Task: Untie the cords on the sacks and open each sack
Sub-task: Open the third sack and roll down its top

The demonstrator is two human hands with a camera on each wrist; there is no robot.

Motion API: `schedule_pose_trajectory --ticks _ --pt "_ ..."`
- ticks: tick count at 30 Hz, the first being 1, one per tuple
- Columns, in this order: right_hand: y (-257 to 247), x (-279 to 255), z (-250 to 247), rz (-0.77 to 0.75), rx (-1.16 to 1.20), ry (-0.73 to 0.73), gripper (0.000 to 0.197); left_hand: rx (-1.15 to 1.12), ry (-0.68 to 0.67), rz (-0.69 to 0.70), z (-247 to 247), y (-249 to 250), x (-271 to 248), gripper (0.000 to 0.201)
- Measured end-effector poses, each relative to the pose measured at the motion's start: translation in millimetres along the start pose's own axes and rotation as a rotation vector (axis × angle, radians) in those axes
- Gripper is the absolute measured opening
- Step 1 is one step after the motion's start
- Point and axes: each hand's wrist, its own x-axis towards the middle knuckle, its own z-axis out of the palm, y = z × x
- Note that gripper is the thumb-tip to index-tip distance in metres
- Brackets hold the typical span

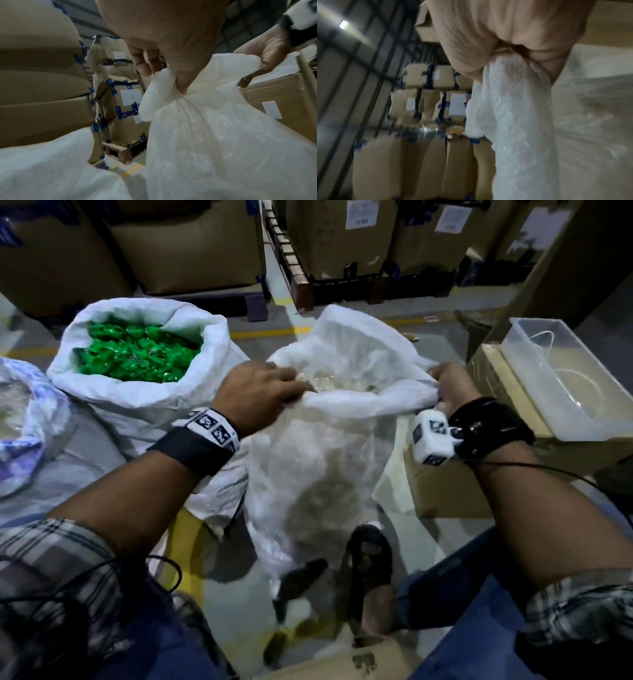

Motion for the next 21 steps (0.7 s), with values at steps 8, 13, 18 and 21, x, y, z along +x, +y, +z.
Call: schedule_pose_trajectory --ticks 8,13,18,21 --pt "36 -8 20 -0.705 -1.360 0.403 0.067 0.097 -0.240 -0.154 33 -9 -16 0.014" --pt "45 -43 58 -1.357 -1.437 0.243 0.042 0.079 -0.279 -0.227 36 -13 -15 0.016" --pt "52 -37 53 -1.107 -1.645 0.230 0.014 -0.061 -0.457 -0.221 28 -2 -15 0.060" --pt "54 -21 47 -0.850 -1.608 0.275 0.020 -0.219 -0.581 -0.063 17 7 -12 0.078"
